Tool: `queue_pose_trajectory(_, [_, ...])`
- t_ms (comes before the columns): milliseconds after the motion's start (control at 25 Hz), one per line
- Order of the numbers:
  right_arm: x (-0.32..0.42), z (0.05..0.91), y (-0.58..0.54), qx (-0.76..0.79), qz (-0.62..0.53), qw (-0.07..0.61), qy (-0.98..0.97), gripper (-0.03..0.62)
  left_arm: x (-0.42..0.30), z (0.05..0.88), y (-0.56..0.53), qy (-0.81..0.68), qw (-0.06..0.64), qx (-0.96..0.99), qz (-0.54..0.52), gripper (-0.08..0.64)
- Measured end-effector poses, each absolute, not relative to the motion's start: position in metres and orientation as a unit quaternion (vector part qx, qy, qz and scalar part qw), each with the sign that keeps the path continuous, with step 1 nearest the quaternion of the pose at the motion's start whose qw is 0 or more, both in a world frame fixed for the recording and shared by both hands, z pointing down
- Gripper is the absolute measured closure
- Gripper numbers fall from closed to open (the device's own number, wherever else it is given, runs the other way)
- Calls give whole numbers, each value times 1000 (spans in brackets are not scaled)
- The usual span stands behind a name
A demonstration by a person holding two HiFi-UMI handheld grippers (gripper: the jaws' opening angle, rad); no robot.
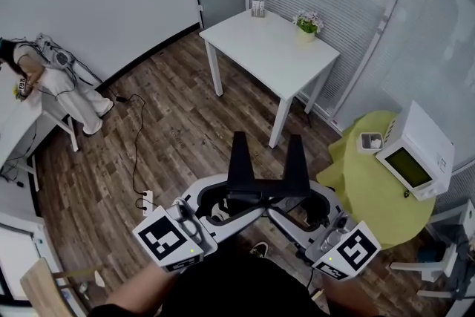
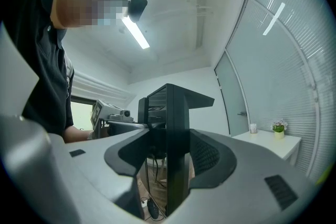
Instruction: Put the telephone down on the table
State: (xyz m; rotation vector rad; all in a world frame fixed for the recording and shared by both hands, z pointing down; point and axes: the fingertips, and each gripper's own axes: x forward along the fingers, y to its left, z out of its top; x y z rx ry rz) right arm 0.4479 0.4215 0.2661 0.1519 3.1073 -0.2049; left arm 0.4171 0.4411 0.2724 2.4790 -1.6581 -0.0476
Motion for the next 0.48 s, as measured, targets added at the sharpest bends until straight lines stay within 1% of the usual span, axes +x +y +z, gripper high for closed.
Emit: queue_pose_trajectory(480, [376, 265, 391, 23, -56, 0, 998, 347, 345, 272, 409, -531, 74, 843, -29, 319])
